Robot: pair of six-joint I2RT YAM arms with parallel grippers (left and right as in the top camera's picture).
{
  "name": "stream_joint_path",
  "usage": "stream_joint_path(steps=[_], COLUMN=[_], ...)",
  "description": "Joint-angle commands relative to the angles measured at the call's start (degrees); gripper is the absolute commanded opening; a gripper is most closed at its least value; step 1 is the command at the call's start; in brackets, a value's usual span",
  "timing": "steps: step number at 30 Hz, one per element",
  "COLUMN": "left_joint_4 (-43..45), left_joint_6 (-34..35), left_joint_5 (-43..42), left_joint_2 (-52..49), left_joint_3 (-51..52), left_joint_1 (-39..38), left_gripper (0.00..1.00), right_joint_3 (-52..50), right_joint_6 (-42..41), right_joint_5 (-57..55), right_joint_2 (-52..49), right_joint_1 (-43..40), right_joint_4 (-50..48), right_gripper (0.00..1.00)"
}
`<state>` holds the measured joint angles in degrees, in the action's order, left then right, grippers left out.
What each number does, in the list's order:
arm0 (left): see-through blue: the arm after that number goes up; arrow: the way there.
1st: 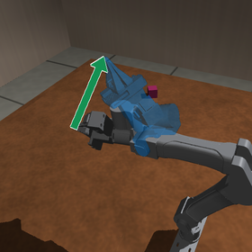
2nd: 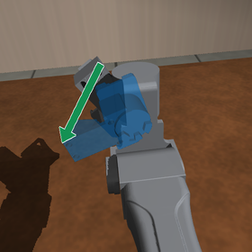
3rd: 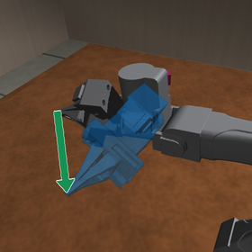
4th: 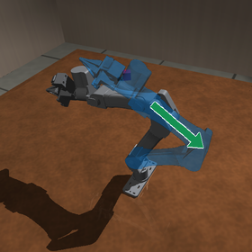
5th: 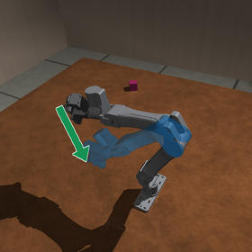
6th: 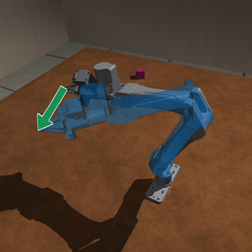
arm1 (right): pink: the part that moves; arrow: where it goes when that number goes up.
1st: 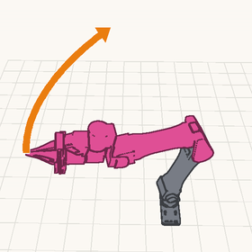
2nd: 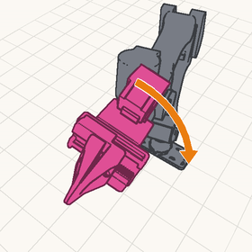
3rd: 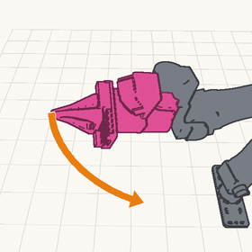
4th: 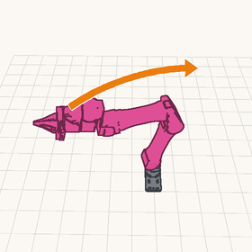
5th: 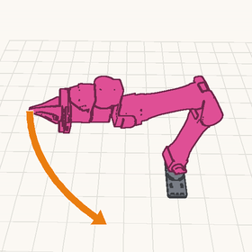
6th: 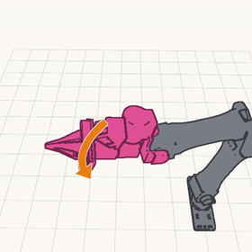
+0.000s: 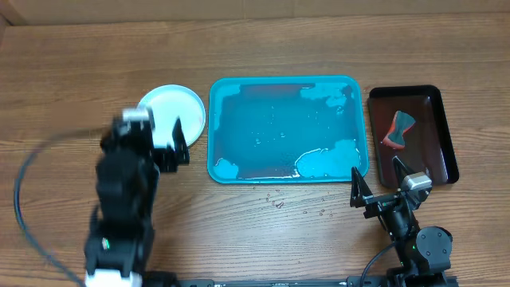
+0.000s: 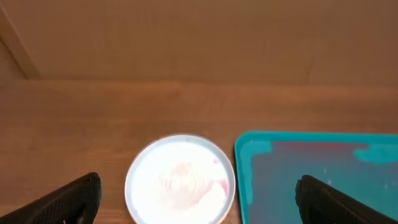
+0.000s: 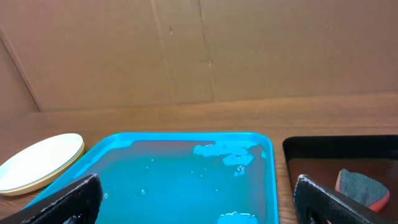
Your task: Clean dirty plates on tray and stack at the side
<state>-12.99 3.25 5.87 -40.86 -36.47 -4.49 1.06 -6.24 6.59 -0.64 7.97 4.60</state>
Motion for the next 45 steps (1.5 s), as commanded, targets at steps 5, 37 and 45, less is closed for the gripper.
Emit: stream_joint_path(steps=[5, 37, 45], left_joint_4=[13.3, 9.0, 9.0], left_joint_6=[-4.9, -12.9, -12.9], left_joint_5=[0.5, -0.1, -0.2], left_joint_2=[21.6, 40.6, 40.6], left_joint_3=[21.5, 36.2, 36.2], left_joint_1=[0.1, 0.1, 0.1], left_gripper=[1.00, 1.00, 1.00], right_joint_3=[-0.6, -0.6, -0.6], right_joint_6=[-0.3, -0.3, -0.3], right_joint_5=[-0.5, -0.5, -0.5], right_joint_2=[0.5, 0.5, 0.5], right_joint_1=[0.3, 0.3, 0.3], right_joint_4=[-0.2, -0.2, -0.2], right_gripper=[1.00, 1.00, 1.00])
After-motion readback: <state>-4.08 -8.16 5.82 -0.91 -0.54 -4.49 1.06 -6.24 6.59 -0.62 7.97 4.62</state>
